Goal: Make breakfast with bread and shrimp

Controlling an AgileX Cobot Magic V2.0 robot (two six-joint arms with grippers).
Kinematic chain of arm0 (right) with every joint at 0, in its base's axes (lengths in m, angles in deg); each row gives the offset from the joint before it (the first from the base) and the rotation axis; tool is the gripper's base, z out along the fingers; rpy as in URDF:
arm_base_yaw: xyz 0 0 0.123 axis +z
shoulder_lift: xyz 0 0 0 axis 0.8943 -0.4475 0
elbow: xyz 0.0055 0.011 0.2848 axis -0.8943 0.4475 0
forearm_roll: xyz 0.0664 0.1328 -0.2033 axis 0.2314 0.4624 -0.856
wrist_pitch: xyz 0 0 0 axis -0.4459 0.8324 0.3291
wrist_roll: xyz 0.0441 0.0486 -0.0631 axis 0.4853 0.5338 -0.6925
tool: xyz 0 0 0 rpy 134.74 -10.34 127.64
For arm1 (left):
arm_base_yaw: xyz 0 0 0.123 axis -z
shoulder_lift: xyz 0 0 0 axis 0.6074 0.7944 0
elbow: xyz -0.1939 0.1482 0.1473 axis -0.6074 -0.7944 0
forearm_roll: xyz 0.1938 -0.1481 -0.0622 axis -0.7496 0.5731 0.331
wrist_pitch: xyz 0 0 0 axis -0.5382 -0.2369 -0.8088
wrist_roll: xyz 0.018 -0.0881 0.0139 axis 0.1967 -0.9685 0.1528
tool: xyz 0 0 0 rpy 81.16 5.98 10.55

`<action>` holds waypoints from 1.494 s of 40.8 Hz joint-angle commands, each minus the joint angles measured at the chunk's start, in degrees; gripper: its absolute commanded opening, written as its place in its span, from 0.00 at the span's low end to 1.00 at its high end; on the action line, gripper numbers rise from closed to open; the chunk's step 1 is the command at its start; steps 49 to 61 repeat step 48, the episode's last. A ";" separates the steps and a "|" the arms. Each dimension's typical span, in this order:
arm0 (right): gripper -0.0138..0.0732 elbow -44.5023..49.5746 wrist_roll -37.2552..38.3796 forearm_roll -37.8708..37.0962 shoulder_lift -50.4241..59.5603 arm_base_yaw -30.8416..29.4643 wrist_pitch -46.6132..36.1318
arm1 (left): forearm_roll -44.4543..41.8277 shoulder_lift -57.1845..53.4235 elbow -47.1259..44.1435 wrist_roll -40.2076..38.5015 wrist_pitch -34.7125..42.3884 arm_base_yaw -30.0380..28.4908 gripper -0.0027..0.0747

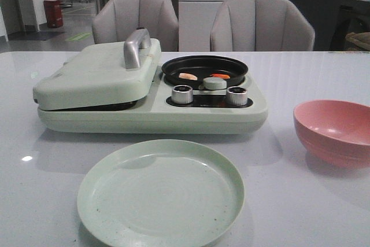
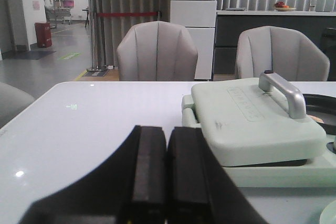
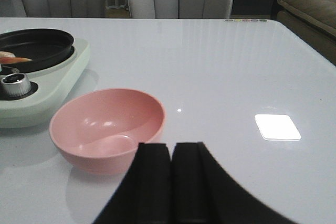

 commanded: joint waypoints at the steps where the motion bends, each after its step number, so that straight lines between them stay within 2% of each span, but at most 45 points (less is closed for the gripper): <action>1: 0.20 -0.99 0.02 1.55 1.25 -0.02 -6.05 | 0.56 -0.97 -1.73 -0.27 4.96 0.36 0.16; 15: 0.20 -0.99 0.02 3.18 1.25 -0.23 -9.54 | 0.56 -0.97 -1.73 -0.27 4.96 0.36 0.16; 61: 0.20 -0.99 0.02 3.18 1.15 -0.23 -9.55 | 0.56 -0.97 -1.73 -0.27 4.96 0.36 0.16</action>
